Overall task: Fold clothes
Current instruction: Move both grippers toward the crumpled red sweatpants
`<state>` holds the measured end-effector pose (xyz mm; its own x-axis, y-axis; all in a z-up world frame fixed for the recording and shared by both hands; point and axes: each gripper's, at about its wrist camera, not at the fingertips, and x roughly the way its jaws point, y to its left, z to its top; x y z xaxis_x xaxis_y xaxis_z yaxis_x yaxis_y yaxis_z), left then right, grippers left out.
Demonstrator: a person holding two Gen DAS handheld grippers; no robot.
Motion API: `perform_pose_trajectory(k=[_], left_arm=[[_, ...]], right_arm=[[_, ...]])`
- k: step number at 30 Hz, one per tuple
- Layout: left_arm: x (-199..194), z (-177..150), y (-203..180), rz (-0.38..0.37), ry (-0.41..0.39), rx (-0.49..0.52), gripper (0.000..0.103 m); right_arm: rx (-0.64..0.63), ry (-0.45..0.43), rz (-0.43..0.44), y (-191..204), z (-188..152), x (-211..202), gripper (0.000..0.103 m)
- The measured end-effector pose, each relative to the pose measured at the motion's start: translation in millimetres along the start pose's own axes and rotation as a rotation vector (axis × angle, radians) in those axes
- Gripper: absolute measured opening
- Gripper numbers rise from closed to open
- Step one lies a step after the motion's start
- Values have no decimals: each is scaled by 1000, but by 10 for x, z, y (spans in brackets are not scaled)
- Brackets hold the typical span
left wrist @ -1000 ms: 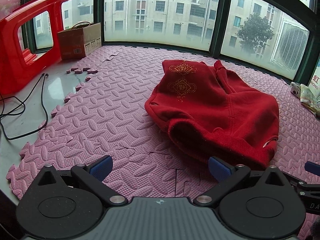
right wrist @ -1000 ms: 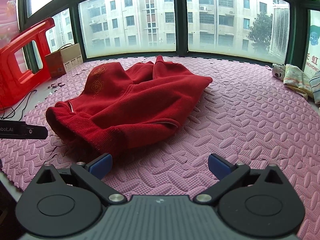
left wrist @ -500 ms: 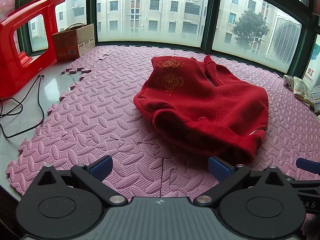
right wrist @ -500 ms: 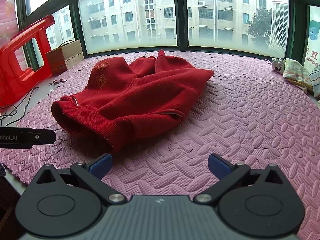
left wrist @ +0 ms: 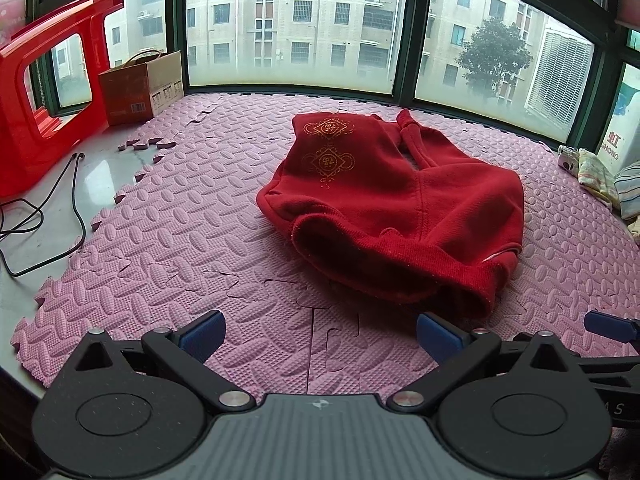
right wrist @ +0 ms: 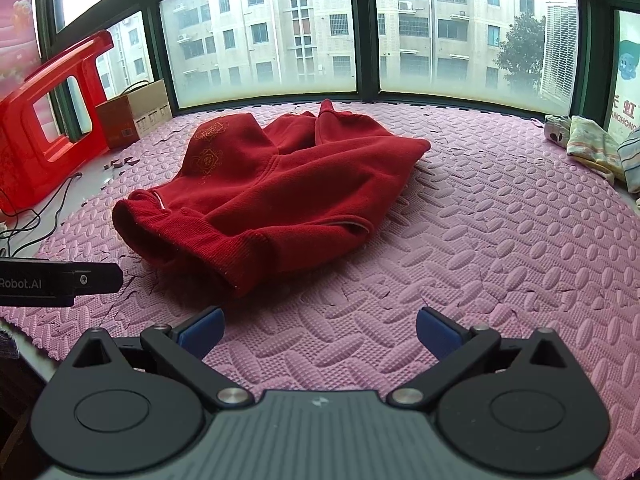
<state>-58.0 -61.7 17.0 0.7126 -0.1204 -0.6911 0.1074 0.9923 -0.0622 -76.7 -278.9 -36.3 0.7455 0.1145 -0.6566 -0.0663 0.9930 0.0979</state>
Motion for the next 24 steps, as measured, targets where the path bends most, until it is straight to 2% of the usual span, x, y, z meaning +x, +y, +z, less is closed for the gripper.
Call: perform_pose_trajectory(k=[24], left_arm=[[72, -23, -33, -18, 20, 6, 103]], right_arm=[[-8, 33, -3, 24, -22, 72, 103]])
